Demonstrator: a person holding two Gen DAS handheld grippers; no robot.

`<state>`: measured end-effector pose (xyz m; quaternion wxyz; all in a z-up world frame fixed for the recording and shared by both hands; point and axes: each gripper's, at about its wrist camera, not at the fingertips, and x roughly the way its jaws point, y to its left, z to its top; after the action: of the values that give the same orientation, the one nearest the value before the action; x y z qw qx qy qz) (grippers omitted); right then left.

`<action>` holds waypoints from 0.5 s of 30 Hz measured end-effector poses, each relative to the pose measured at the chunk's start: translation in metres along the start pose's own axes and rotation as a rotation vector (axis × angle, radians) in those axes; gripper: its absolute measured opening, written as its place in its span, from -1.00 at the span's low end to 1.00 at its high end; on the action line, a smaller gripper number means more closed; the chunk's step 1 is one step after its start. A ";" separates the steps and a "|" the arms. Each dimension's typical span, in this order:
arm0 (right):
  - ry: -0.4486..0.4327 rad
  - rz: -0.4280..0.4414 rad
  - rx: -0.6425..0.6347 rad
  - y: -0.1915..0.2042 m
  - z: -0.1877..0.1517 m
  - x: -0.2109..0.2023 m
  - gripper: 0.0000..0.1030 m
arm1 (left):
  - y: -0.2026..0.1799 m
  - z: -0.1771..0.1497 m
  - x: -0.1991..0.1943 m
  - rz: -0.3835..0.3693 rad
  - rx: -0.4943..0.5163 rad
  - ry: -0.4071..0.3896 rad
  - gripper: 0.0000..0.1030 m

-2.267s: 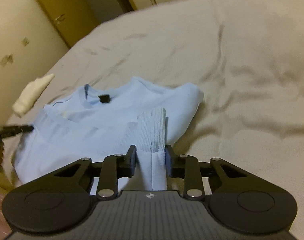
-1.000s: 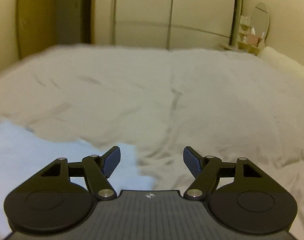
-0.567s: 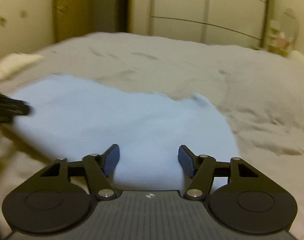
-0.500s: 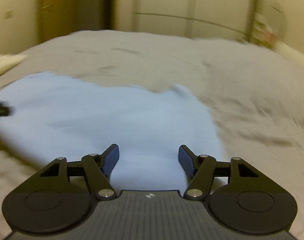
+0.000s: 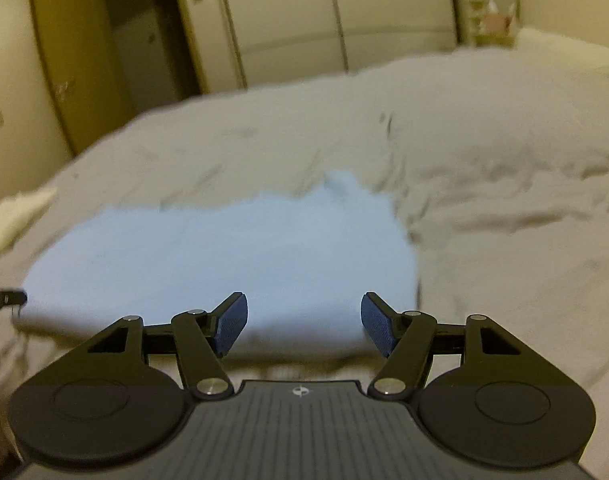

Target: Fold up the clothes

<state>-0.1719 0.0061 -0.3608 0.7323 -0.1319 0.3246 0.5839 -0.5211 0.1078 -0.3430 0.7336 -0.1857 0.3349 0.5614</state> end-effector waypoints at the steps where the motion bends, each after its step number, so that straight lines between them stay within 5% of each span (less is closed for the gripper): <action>1: 0.027 -0.007 0.006 -0.002 -0.003 0.006 0.20 | 0.002 -0.001 0.001 0.008 -0.014 0.013 -0.47; 4: 0.056 -0.020 0.059 -0.017 -0.007 0.009 0.18 | 0.010 0.000 -0.011 0.026 -0.048 0.026 -0.43; 7: 0.045 -0.142 0.073 -0.018 -0.001 -0.010 0.34 | 0.007 0.002 -0.038 0.051 -0.049 0.013 -0.48; 10: 0.024 -0.074 0.157 -0.025 0.001 -0.033 0.60 | -0.001 -0.002 -0.061 0.051 -0.049 0.027 -0.43; 15: 0.073 -0.042 0.174 -0.014 -0.008 -0.052 0.70 | -0.020 -0.015 -0.086 0.042 -0.036 0.069 -0.31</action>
<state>-0.1664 -0.0424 -0.3370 0.7407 -0.0956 0.3978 0.5330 -0.5190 0.0321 -0.2955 0.7063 -0.2109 0.3535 0.5759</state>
